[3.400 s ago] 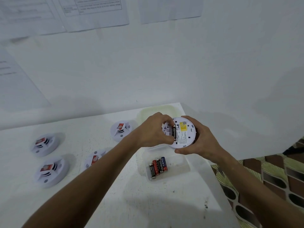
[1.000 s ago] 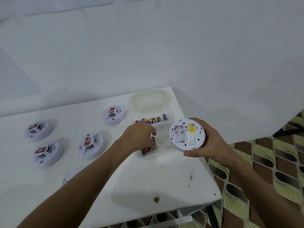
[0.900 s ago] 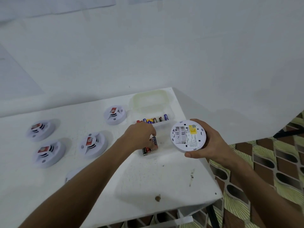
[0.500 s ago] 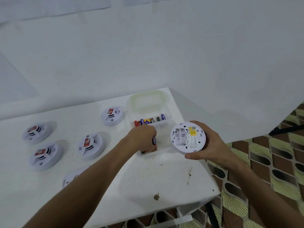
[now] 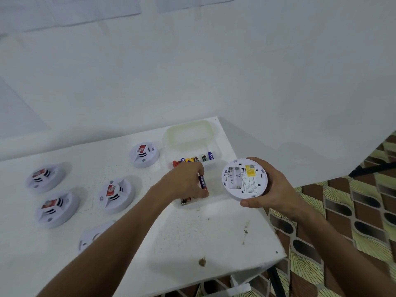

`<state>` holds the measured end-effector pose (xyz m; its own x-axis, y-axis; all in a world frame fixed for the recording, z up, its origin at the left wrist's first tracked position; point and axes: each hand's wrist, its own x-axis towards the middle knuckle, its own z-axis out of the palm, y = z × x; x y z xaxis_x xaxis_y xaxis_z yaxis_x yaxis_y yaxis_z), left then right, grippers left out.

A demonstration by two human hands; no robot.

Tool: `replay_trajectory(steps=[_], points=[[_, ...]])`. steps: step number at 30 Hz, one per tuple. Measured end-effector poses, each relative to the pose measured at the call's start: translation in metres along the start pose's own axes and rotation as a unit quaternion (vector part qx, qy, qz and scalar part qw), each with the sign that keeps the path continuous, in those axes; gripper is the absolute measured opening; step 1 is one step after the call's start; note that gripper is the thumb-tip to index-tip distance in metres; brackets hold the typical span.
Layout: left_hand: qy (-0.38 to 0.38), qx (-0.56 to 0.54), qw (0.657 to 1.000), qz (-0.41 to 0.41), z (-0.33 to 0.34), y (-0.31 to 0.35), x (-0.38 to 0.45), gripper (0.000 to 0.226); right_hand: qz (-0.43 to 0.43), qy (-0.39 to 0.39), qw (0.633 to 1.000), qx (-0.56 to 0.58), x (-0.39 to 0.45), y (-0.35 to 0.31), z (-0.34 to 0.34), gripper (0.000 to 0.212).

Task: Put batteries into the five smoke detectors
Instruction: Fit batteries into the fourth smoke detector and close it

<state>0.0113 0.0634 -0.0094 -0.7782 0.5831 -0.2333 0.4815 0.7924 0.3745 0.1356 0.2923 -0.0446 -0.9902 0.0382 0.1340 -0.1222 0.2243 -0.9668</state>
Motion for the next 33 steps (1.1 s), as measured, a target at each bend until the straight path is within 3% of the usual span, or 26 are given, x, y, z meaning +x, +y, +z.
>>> replay_trajectory(steps=[4, 7, 11, 20, 23, 27, 30, 33], points=[[0.07, -0.183, 0.981, 0.007, -0.029, 0.007, -0.018, 0.045, -0.009, -0.007, 1.0, 0.003, 0.005, -0.004, 0.0, 0.088], [0.035, -0.334, 0.942, 0.027, -0.047, 0.019, -0.032, 0.038, -0.022, -0.016, 1.0, 0.01, 0.012, -0.007, 0.005, 0.087], [-0.025, -0.273, 0.959, 0.069, -0.052, 0.029, -0.041, 0.039, -0.037, -0.016, 0.999, 0.003, 0.021, -0.012, 0.019, 0.088], [0.009, -0.173, 0.98, 0.093, -0.053, 0.013, -0.039, 0.036, -0.055, -0.042, 0.997, 0.018, 0.029, -0.022, 0.042, 0.086], [0.013, -0.167, 0.984, 0.062, -0.054, 0.006, -0.037, 0.051, -0.05, -0.04, 0.998, 0.017, 0.031, -0.024, 0.045, 0.085], [-0.027, -0.273, 0.961, 0.018, -0.052, -0.002, -0.037, 0.086, -0.046, -0.043, 0.998, 0.018, 0.034, -0.028, 0.046, 0.083], [-0.041, -0.328, 0.942, 0.053, -0.053, -0.001, -0.039, 0.057, -0.049, -0.048, 0.997, 0.026, 0.034, -0.032, 0.046, 0.08], [-0.019, -0.354, 0.934, 0.042, -0.051, -0.001, -0.039, 0.048, -0.048, -0.051, 0.997, 0.026, 0.036, -0.033, 0.046, 0.08]])
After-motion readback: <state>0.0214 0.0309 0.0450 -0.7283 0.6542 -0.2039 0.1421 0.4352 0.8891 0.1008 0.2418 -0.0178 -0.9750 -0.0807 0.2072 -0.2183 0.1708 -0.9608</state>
